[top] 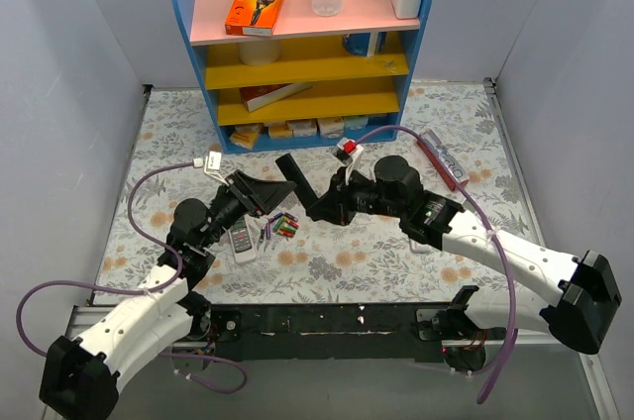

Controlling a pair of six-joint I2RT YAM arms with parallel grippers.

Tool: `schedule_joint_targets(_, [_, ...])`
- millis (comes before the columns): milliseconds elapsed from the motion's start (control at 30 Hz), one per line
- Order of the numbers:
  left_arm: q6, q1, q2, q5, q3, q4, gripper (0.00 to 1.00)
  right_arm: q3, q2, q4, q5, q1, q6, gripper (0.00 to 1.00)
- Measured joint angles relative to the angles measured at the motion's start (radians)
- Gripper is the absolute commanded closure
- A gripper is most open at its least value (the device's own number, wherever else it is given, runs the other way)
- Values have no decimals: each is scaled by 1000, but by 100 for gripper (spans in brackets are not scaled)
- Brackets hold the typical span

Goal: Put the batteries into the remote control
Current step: Adjust the remote control.

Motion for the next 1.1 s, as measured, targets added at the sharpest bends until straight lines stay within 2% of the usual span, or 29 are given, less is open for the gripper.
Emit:
schedule_joint_targets(133, [-35, 4, 43, 93, -24, 148, 14, -59, -3, 101, -156, -47, 61, 99])
schedule_joint_targets(400, [-86, 4, 113, 201, -24, 328, 35, -151, 6, 340, -368, -85, 207, 99])
schedule_joint_targets(500, [-108, 4, 130, 222, -24, 382, 39, -164, 20, 412, -412, -94, 253, 99])
schedule_joint_targets(700, [-145, 4, 167, 260, -24, 449, 67, -191, 53, 536, -469, -111, 333, 99])
schedule_joint_targets(733, [-148, 4, 167, 264, -24, 453, 76, -192, 59, 549, -475, -114, 341, 99])
schedule_joint_targets(833, [-152, 4, 165, 266, -24, 462, 88, -193, 70, 564, -487, -118, 357, 99])
schedule_joint_targets(867, [-145, 4, 163, 266, -24, 461, 95, -193, 72, 565, -492, -120, 363, 98])
schedule_joint_targets(900, [-135, 4, 160, 266, -24, 454, 97, -193, 74, 565, -492, -122, 368, 94])
schedule_joint_targets(933, [-127, 4, 156, 267, -24, 448, 99, -193, 74, 560, -494, -122, 369, 85])
schedule_joint_targets(1000, [-114, 3, 145, 262, -23, 422, 100, -187, 74, 539, -492, -121, 359, 73])
schedule_joint_targets(1033, [-108, 3, 135, 254, -23, 400, 100, -179, 74, 515, -490, -121, 350, 60])
schedule_joint_targets(1100, [-84, 2, 117, 227, -8, 326, 100, -153, 76, 453, -475, -120, 315, 48])
